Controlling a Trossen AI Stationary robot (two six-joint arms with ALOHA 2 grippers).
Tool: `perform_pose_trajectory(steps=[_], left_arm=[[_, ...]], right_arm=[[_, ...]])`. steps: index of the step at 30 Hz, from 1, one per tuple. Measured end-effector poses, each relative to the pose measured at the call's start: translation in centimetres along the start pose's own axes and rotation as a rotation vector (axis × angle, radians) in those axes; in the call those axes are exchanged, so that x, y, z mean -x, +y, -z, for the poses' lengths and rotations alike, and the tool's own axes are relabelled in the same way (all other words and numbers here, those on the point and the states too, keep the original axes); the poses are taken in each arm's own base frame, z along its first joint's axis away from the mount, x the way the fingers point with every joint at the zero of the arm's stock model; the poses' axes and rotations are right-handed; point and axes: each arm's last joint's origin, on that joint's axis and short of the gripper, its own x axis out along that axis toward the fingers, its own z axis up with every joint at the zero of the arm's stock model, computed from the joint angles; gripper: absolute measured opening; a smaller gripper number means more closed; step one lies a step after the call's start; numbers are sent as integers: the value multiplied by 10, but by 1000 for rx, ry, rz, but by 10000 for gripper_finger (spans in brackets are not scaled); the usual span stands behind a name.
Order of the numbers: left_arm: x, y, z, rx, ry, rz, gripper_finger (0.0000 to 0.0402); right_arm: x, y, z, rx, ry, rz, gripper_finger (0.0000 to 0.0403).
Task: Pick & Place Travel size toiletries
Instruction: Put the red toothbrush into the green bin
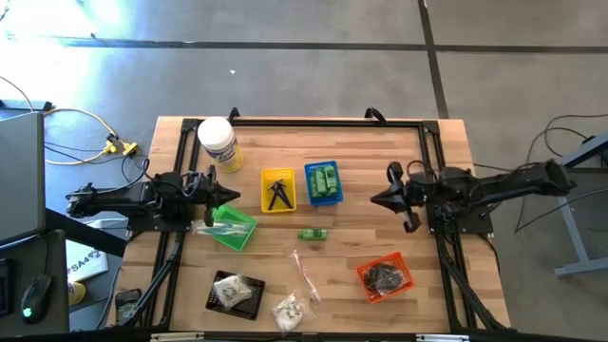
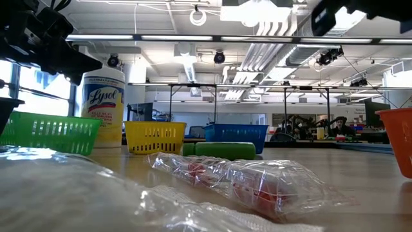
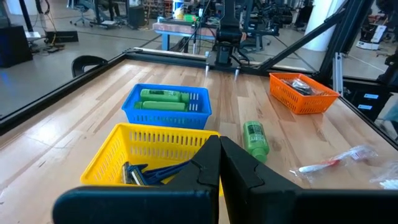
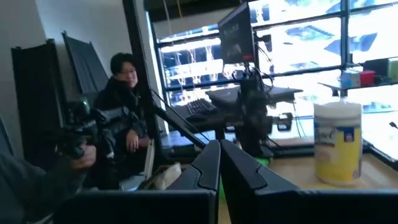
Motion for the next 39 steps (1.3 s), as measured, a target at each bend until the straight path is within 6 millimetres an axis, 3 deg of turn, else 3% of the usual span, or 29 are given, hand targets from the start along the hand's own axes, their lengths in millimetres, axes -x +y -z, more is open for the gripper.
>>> perform_pose_trajectory(steps=[5, 9, 30, 39], left_arm=[[0, 0, -2, 2, -24, 3, 0], [0, 0, -2, 5, -34, 4, 0], [0, 1, -4, 30, -50, -52, 0], [0, 1, -2, 55, -23, -53, 0]], right_arm=[[21, -1, 19, -13, -29, 79, 3], [31, 0, 26, -20, -38, 29, 3], [41, -3, 65, 12, 40, 7, 4], [42, -4, 69, 9, 47, 7, 4]])
